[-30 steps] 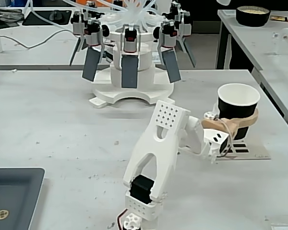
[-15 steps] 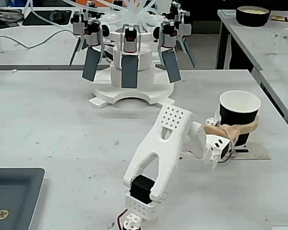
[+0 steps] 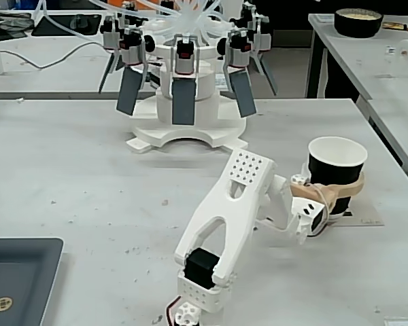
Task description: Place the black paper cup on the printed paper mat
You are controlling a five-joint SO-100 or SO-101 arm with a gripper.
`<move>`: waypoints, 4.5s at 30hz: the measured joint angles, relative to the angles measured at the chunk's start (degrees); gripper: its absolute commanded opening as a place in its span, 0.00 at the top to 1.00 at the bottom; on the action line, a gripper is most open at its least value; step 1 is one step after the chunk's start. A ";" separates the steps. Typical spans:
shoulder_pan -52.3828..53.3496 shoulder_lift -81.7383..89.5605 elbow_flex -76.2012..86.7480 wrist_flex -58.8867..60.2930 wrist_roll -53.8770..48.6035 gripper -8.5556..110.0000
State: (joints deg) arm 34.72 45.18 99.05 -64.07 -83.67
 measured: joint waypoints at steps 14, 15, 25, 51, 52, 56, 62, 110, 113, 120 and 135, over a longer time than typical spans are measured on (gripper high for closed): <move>3.16 3.34 1.67 1.67 0.53 0.47; 3.87 4.22 2.55 1.76 0.53 0.46; 6.42 17.75 17.31 1.85 0.53 0.44; -0.18 60.64 56.51 -3.78 2.90 0.61; -0.88 62.05 57.57 -3.87 3.16 0.62; -4.48 67.76 62.23 -3.87 3.34 0.63; -10.55 73.92 67.85 -3.87 3.34 0.66; -41.66 37.35 22.32 8.35 -0.26 0.77; -41.66 34.98 19.51 9.05 -0.26 0.78; -41.57 30.50 15.38 9.58 -0.26 0.81; -41.31 25.40 10.99 9.58 -1.05 0.84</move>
State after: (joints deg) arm -6.59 70.58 110.04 -54.49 -84.73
